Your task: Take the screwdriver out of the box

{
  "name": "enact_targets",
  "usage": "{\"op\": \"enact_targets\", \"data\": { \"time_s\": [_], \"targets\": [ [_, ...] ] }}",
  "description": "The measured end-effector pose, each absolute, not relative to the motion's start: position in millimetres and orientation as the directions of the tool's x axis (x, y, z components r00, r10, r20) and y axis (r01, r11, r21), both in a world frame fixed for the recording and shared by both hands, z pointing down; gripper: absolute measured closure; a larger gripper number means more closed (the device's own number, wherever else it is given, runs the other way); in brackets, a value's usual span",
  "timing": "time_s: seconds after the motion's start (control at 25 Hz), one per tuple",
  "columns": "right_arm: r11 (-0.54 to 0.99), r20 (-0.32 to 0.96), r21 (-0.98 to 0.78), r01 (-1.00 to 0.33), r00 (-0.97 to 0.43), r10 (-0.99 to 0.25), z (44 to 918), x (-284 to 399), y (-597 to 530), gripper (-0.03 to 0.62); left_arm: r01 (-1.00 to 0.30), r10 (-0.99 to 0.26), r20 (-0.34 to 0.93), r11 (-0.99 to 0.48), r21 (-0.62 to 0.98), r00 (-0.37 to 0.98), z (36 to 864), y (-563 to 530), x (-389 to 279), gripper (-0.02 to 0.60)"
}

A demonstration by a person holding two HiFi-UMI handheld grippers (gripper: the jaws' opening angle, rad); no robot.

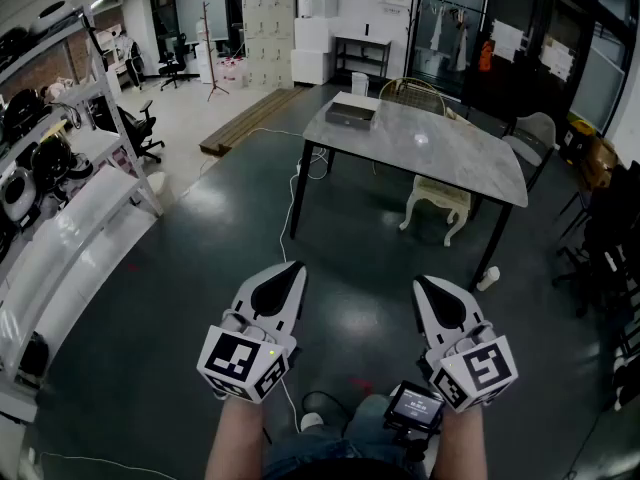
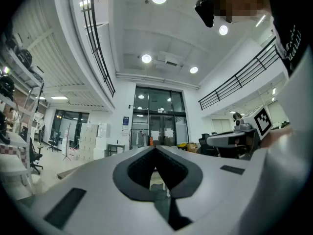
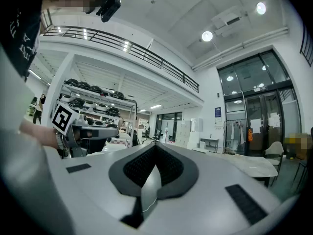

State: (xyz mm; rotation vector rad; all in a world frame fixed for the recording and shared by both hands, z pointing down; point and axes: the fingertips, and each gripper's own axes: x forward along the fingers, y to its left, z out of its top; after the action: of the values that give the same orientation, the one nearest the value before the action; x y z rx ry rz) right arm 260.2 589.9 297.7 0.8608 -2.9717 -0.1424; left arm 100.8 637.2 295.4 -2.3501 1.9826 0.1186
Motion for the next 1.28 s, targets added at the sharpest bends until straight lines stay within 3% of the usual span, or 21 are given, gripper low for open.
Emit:
{"op": "enact_targets", "data": {
  "time_s": [0.56, 1.28],
  "targets": [
    [0.843, 0.026, 0.086, -0.531, -0.845, -0.535, 312.2, 223.9, 525.0, 0.569, -0.987, -0.985, -0.055, -0.162, 0.015, 0.161, 310.0, 575.0, 68.5, 0.571],
    [0.910, 0.050, 0.087, -0.405, -0.910, -0.411, 311.1, 153.3, 254.7, 0.569, -0.997, -0.997, -0.053, -0.061, 0.040, 0.059, 302.1, 310.2, 7.2, 0.571]
  ]
}}
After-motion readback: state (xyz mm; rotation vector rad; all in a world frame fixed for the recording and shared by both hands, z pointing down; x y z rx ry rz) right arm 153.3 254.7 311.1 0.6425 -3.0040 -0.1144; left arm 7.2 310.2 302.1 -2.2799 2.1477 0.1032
